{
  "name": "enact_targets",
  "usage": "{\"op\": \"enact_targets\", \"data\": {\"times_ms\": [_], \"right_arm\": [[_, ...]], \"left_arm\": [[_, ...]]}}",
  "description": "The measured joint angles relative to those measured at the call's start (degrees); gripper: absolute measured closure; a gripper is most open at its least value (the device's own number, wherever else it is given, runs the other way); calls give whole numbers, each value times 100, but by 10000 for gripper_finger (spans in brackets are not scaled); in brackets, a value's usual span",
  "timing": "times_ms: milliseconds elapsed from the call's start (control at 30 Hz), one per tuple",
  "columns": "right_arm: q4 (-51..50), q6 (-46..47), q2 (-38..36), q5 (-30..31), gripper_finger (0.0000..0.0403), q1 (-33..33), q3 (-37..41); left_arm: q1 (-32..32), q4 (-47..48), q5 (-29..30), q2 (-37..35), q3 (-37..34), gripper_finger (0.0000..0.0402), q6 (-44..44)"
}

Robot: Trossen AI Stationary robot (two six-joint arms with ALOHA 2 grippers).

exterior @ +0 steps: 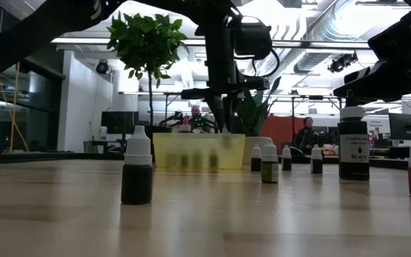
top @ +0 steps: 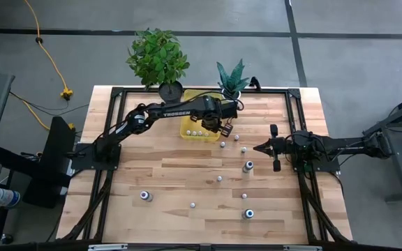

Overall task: Pick & Place food coloring
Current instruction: Put the small purple food coloring bottle into the yellow bin

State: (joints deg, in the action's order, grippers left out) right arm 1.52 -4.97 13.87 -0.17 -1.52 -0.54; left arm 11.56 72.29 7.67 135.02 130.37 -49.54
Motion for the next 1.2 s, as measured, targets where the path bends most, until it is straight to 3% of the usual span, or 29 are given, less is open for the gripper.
{"op": "enact_targets", "data": {"times_ms": [300, 1200], "right_arm": [[0, 0, 0, -2, 402, -1, 0], [-1, 2, 0, 0, 402, -2, 0]], "left_arm": [[-48, -59, -220, 306, -18, 384, -152], [-71, 109, -298, 306, -9, 384, -177]]}}
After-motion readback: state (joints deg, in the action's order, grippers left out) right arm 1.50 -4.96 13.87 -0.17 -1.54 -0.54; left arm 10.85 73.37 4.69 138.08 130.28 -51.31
